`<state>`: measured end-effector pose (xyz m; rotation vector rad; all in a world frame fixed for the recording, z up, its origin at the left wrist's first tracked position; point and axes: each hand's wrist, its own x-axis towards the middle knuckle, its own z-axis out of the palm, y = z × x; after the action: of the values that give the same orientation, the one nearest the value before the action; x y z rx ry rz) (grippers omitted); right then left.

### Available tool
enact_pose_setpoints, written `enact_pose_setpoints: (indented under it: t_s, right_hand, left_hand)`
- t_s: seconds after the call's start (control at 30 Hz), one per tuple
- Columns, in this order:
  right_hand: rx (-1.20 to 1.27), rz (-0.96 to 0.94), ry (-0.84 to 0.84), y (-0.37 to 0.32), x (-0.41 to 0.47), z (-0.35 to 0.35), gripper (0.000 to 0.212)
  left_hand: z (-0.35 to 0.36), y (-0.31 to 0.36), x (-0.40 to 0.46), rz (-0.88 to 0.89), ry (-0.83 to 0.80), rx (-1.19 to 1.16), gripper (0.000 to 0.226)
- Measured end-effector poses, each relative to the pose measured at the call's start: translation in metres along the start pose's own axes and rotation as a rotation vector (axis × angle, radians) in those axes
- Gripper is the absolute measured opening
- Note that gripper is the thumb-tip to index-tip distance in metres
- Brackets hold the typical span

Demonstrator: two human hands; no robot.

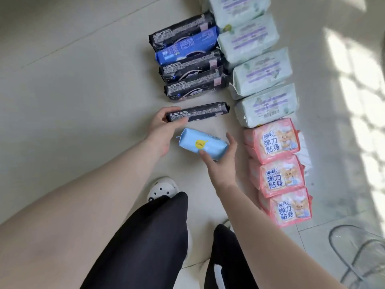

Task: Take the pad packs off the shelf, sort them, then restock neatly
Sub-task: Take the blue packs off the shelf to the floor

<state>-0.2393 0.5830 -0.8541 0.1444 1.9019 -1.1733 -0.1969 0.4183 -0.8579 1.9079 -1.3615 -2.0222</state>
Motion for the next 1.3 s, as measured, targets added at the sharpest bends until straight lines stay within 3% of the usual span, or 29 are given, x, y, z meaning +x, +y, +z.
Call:
enact_pose_setpoints:
  t_s: [0.07,0.13,0.2,0.27,0.33,0.57,0.8,1.0,1.1,1.3]
  right_hand:
    - [0.067,0.124,0.056,-0.003,0.002,0.002,0.083]
    - [0.115,0.226,0.085,-0.006,0.007,0.004,0.061]
    - [0.2,0.301,0.089,-0.01,0.011,0.006,0.044]
    - [0.237,0.3,0.105,-0.014,0.018,0.006,0.038]
    - [0.188,0.25,0.116,-0.019,0.03,0.006,0.038]
    - [0.125,0.186,0.214,-0.046,0.055,0.02,0.067]
    - [0.2,0.23,0.171,-0.049,0.044,0.027,0.074]
    - [0.187,0.251,0.159,-0.057,0.039,0.019,0.076]
    - [0.159,0.284,0.155,-0.061,0.033,0.017,0.078]
    - [0.093,0.408,0.093,-0.081,-0.011,-0.001,0.069]
  left_hand:
    - [0.002,-0.002,0.005,-0.008,0.013,-0.026,0.033]
    - [0.004,-0.002,0.01,-0.017,0.032,-0.059,0.043]
    - [0.007,-0.002,0.017,-0.036,0.081,-0.092,0.065]
    - [0.008,-0.004,0.03,-0.036,0.117,-0.116,0.094]
    - [0.011,-0.006,0.041,-0.038,0.14,-0.142,0.104]
    - [0.03,0.018,0.022,-0.106,0.193,-0.084,0.078]
    - [0.027,0.009,0.012,-0.091,0.14,-0.061,0.077]
    - [0.025,0.002,0.0,-0.094,0.084,0.029,0.094]
    - [0.025,0.002,-0.011,-0.131,0.093,0.062,0.075]
    - [0.004,0.019,-0.065,-0.154,0.123,0.174,0.069]
